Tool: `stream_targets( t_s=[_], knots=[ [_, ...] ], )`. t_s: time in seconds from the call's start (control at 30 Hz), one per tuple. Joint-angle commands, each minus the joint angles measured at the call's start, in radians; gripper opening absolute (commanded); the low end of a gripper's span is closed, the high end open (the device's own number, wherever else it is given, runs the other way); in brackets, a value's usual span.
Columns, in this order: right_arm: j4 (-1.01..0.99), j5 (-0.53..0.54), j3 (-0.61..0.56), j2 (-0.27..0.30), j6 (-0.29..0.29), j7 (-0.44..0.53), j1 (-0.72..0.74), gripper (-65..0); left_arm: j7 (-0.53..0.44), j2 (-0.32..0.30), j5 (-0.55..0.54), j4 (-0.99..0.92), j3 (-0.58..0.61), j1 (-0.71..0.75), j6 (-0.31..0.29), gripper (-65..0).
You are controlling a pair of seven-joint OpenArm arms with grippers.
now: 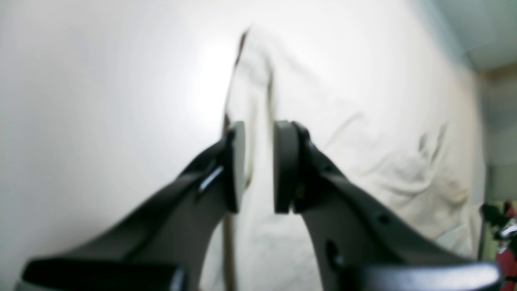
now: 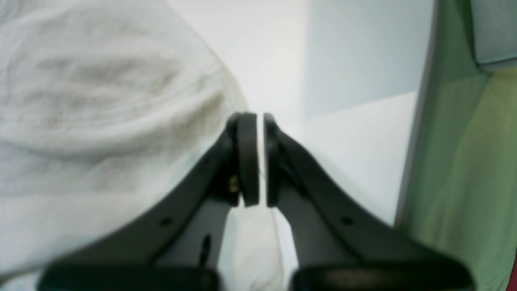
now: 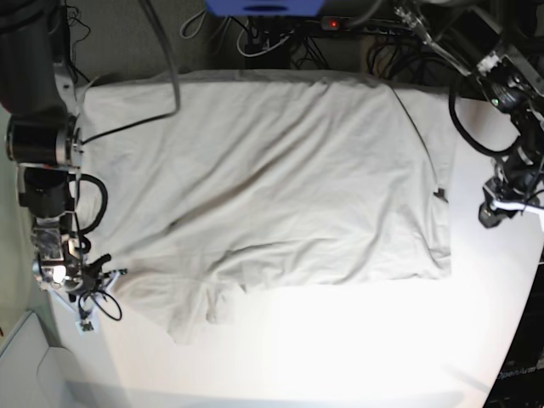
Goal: Layout the t-shirt on the table in an organized manner, then fold the t-shirt properly
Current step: 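Release and move both grippers inward to the shirt's side seams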
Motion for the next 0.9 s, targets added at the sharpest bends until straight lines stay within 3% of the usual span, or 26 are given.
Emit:
stream_targets(
  t_s=[0.0,0.1,0.2,0.43,0.63,0.87],
  knots=[
    [0.017,0.005,0.001,0.006,0.004,0.018,0.034,-63.5,-0.011,0.003,0.001,-0.008,0.001,-0.028,-0.001,-52.6],
    [0.014,0.006,0.003,0.004,0.084,-0.005,0.032,-63.5,-0.013,0.012,0.060,-0.089,0.015,-0.105,-0.001,-52.6],
    [0.014,0.006,0.003,0.001,0.145,-0.034,0.032,-63.5,-0.070,0.009,0.145,-0.212,0.113,-0.179,-0.001,-52.7],
    [0.019,0.006,0.003,0.001,0.150,-0.054,-0.001,-63.5,-0.249,0.007,0.337,-0.415,0.300,-0.245,-0.001,-52.7],
    [0.019,0.006,0.003,0.001,0.150,-0.053,-0.017,-63.5,-0.370,-0.003,0.478,-0.646,0.312,-0.321,-0.001,-52.5],
    [0.019,0.006,0.003,0.004,0.150,-0.053,-0.023,-63.5,-0.527,-0.046,0.507,-0.892,0.317,-0.407,-0.001,-52.5]
  ],
)
